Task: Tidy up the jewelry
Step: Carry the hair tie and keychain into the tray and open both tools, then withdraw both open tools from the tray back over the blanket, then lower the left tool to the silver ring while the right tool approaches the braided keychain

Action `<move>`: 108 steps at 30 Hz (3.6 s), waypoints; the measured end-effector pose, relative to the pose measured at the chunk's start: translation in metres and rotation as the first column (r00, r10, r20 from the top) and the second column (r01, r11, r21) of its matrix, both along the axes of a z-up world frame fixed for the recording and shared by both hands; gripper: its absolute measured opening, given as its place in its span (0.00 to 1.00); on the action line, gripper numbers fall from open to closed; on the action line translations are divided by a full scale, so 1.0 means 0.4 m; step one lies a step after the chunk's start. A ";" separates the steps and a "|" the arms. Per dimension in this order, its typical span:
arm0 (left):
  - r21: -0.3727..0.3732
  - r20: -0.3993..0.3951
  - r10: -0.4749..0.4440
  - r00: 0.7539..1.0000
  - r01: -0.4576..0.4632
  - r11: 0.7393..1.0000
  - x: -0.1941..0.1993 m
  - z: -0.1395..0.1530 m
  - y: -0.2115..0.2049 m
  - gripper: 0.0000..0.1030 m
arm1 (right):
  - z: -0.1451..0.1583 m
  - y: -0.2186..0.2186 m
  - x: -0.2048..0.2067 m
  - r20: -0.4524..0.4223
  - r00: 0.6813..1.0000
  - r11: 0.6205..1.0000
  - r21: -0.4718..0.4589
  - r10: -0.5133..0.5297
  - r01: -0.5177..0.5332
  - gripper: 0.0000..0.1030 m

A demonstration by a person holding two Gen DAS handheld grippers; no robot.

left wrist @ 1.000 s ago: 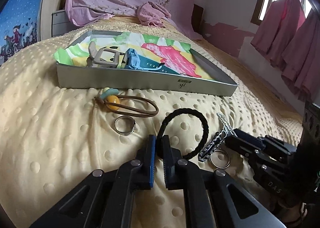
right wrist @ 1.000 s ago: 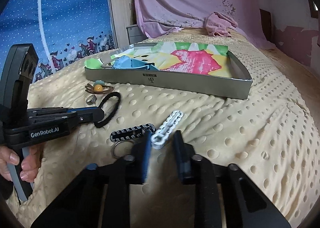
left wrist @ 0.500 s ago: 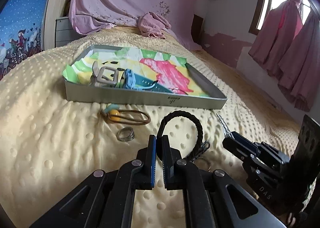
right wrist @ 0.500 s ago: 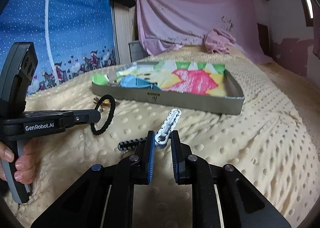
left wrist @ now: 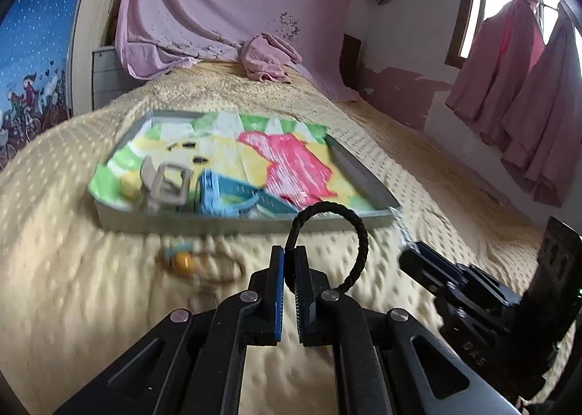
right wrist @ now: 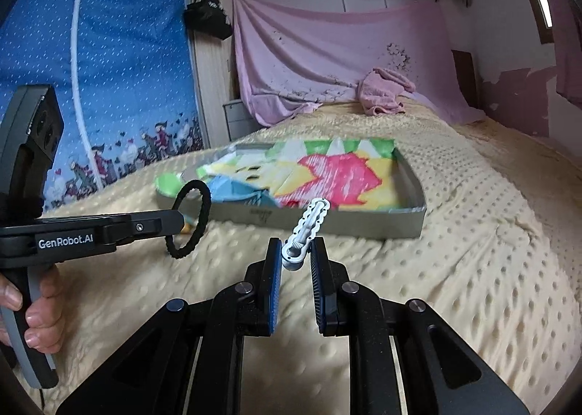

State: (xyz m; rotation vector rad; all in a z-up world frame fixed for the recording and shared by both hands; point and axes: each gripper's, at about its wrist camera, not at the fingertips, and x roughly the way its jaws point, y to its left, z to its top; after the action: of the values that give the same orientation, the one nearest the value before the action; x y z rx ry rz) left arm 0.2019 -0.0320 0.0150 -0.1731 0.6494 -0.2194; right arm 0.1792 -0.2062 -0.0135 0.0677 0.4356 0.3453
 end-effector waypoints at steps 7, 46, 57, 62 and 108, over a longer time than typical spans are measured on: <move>-0.001 -0.019 0.032 0.999 -0.032 0.999 0.149 0.027 -0.010 0.05 | 0.041 -0.019 0.116 -0.001 1.000 1.000 0.018 -0.023 0.023 0.14; 0.013 0.052 0.105 0.993 -0.106 0.994 0.164 -0.002 0.010 0.72 | 0.026 -0.048 0.258 -0.105 0.988 0.993 0.031 -0.112 0.116 0.48; -0.025 0.293 0.233 0.927 -0.236 0.971 -0.016 0.033 0.062 1.00 | 0.085 -0.047 0.099 0.104 0.985 0.990 0.059 -0.136 0.130 0.78; -0.031 0.344 0.273 0.899 -0.279 0.960 -0.093 0.037 0.095 1.00 | 0.103 -0.036 0.037 0.169 0.977 0.991 0.058 -0.132 0.123 0.88; 0.088 0.109 0.237 0.965 -0.247 0.965 -0.172 -0.078 0.158 1.00 | 0.004 0.033 -0.119 0.064 0.998 0.998 -0.067 -0.009 0.013 0.88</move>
State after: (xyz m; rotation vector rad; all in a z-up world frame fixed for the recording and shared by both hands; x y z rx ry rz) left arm 0.1329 0.0311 -0.0160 -0.1423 0.5352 0.0406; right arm 0.1317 -0.1928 -0.0118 -0.0069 0.3835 0.3208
